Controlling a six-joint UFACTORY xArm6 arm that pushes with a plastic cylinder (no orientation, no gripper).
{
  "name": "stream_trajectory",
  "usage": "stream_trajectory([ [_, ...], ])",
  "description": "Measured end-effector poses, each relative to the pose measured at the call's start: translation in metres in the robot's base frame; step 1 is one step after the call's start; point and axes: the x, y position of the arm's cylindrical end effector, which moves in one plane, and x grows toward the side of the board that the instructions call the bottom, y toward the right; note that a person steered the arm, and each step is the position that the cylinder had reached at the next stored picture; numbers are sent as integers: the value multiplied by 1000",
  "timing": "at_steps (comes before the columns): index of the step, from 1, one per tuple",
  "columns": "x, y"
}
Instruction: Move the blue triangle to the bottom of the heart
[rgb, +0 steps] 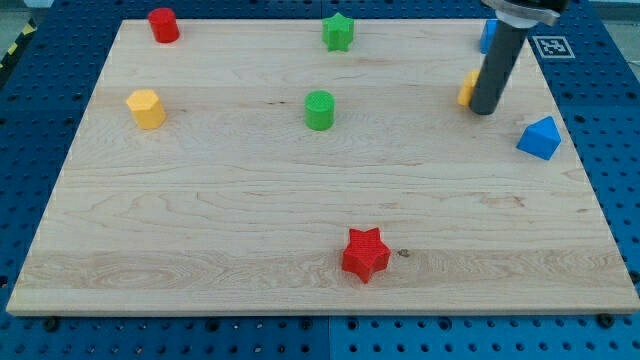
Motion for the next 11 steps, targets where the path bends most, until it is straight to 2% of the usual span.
stream_trajectory([
  [3,8,131],
  [4,31,127],
  [7,41,21],
  [9,73,-7],
  [10,65,-32],
  [11,24,-58],
])
